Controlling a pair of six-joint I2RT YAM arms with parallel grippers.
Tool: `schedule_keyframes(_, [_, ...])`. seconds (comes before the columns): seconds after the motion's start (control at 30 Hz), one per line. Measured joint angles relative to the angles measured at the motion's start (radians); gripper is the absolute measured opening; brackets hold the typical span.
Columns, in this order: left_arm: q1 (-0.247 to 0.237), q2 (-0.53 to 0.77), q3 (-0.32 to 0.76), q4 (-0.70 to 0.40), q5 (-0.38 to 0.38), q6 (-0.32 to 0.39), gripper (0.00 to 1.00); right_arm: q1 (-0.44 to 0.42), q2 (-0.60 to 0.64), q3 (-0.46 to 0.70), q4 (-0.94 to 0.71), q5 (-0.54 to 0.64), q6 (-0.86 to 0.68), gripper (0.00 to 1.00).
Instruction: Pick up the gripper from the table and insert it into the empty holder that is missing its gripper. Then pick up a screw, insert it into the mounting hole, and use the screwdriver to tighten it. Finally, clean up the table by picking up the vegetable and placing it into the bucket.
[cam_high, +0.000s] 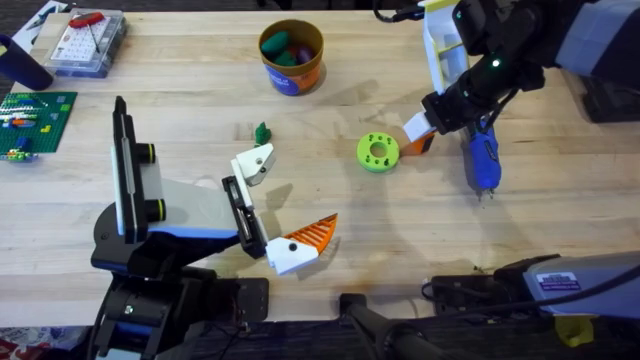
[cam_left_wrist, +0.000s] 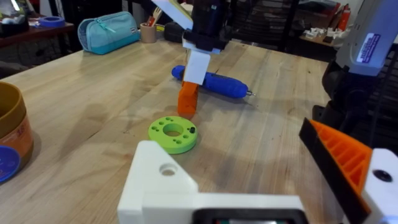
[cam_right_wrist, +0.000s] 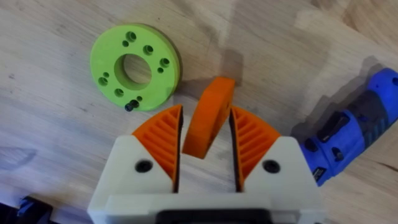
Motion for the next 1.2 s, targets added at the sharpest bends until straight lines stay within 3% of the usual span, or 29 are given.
schedule_keyframes(1.2, [-0.001,0.005,0.010,-0.010,-0.003,0.000,0.987,0.000,0.000,0.000,-0.039,0.029,-0.008,0.411])
